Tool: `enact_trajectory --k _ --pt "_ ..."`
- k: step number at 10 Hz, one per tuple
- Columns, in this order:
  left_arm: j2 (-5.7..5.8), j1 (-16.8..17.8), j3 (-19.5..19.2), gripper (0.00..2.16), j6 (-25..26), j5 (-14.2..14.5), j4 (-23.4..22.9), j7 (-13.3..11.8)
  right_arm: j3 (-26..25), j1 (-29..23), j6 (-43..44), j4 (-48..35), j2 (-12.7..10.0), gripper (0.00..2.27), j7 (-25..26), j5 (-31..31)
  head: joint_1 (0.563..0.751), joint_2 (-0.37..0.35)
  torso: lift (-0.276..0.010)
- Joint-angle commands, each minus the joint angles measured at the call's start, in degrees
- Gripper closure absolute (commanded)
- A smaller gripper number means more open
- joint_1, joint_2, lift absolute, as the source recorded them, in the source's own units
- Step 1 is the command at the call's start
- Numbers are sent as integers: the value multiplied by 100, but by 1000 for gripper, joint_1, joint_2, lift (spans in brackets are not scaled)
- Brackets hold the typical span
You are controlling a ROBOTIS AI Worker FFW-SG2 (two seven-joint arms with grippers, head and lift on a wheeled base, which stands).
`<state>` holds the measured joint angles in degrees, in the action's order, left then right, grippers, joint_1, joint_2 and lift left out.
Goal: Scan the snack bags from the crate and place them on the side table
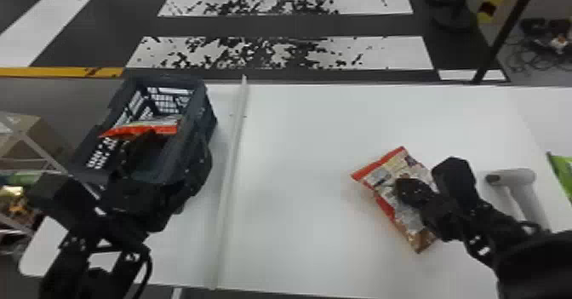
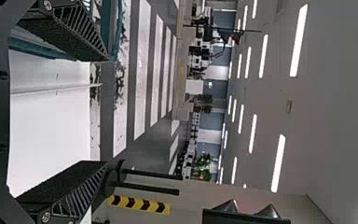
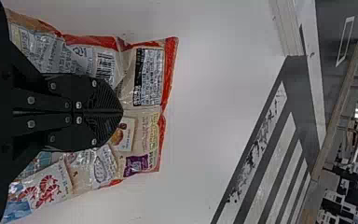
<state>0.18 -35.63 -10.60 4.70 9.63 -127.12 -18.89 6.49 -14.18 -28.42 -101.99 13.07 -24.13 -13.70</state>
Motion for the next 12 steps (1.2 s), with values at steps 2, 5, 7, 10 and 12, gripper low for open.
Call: enact_trajectory --k 2,5,7,10,12 --pt "-32 -14 23 87 1 -14 -32 -1 -78 -234 121 -532 -7 2192 31 69 695 69 -94" --pt "-32 -32 40 87 1 -14 -32 -18 -60 -691 68 -1587 20 2192 -110 263 695 86 -94" --pt "-32 -58 31 87 1 -14 -41 -36 212 -647 139 -1447 46 2192 -330 254 695 113 -94" --pt "-32 -102 23 87 -17 -14 -67 -44 695 -296 227 -831 55 2192 -365 17 695 175 -94" --pt "-32 -129 23 87 -17 -5 -67 -62 915 -85 227 -471 28 2192 -330 -177 695 192 -94"
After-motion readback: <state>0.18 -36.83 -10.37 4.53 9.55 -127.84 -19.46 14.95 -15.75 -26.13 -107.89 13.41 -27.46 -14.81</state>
